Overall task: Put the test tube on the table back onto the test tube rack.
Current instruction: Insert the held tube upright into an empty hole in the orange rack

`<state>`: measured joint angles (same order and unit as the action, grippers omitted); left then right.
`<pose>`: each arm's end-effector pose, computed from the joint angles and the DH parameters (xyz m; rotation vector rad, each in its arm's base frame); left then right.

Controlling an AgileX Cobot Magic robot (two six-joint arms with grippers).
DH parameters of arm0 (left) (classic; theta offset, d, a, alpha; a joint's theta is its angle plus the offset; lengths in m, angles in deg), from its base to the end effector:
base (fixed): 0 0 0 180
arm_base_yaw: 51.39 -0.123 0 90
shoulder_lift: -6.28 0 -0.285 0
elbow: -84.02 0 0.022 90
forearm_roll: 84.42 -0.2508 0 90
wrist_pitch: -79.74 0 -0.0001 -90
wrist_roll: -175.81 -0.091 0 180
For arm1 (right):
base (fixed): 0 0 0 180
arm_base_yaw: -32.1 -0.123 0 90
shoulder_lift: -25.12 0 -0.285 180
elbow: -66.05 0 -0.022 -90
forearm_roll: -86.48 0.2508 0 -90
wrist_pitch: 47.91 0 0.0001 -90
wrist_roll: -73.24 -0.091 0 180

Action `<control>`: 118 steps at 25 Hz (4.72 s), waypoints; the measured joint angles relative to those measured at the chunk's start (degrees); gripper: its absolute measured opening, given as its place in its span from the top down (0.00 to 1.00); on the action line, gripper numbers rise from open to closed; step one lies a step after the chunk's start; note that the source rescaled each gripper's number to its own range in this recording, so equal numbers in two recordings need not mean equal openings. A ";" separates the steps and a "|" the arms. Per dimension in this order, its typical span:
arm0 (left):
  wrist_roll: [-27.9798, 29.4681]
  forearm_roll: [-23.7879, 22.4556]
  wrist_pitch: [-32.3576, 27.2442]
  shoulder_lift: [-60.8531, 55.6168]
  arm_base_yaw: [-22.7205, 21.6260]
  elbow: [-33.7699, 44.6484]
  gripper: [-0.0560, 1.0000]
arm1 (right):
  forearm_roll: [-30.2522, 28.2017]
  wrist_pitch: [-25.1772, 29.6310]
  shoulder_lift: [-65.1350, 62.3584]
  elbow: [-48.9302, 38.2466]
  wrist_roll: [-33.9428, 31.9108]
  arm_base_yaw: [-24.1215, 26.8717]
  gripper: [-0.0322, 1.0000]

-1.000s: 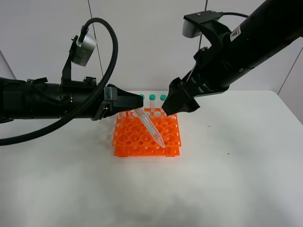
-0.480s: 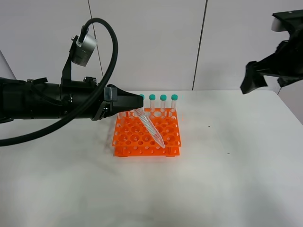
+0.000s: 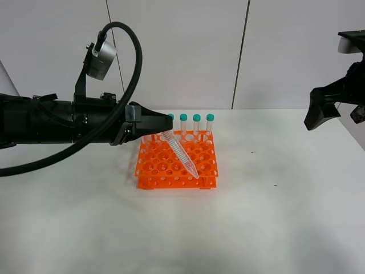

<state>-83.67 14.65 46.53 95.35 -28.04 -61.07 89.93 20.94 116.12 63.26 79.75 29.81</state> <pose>0.2404 -0.1575 0.2500 0.4103 2.1095 -1.0575 0.2833 0.0164 0.3266 -0.1990 2.8289 0.0684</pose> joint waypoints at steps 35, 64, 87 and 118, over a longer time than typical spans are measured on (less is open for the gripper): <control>0.00 0.00 -0.07 0.00 0.00 0.00 0.94 | -0.15 -10.18 -83.11 -45.73 -1.15 0.00 0.00; 1.09 -0.48 1.76 -19.95 0.00 0.00 0.94 | -0.15 -10.18 -83.51 -45.73 -1.21 0.00 0.00; 68.88 -92.94 39.60 -17.17 0.32 1.28 0.94 | -0.15 -10.18 -83.51 -45.73 -1.38 0.00 0.00; 73.39 -107.64 52.69 18.79 4.92 -15.86 0.94 | 0.14 -10.18 -83.58 -45.73 -1.38 0.00 0.00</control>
<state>-10.27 -92.99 99.22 114.14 -23.12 -76.93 90.07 10.76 32.54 17.52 78.37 29.81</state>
